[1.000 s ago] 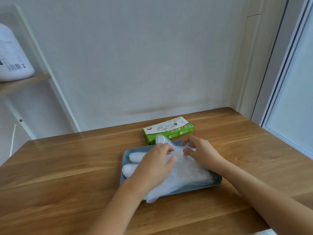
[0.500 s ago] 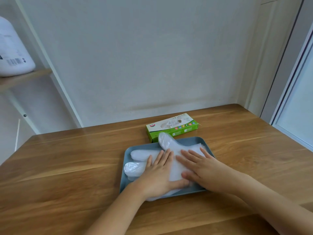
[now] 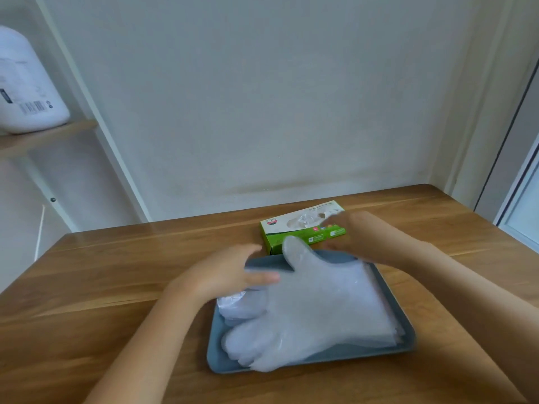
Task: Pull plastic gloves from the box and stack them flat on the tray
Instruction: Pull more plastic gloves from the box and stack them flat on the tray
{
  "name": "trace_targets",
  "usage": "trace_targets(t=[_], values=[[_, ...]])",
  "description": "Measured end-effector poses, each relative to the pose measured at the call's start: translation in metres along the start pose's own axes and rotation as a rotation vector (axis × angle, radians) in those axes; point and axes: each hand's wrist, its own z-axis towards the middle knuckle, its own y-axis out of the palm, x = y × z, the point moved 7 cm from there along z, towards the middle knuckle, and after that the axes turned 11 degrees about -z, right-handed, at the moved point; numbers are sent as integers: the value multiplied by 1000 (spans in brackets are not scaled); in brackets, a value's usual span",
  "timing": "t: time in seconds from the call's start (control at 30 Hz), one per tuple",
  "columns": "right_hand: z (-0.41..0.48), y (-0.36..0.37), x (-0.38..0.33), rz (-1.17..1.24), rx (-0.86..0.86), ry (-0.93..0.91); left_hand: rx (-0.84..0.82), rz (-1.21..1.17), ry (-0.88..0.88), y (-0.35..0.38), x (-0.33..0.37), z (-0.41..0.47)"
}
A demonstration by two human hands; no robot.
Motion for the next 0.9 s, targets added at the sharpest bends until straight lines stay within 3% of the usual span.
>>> trace_targets(t=[0.1, 0.37, 0.6, 0.9], values=[[40, 6, 5, 113, 87, 13, 99, -137, 84, -10, 6, 31], [85, 39, 15, 199, 66, 53, 3, -378, 68, 28, -3, 74], [98, 46, 15, 243, 188, 38, -2, -360, 79, 30, -4, 79], [87, 33, 18, 482, 425, 69, -14, -365, 80, 31, -4, 78]])
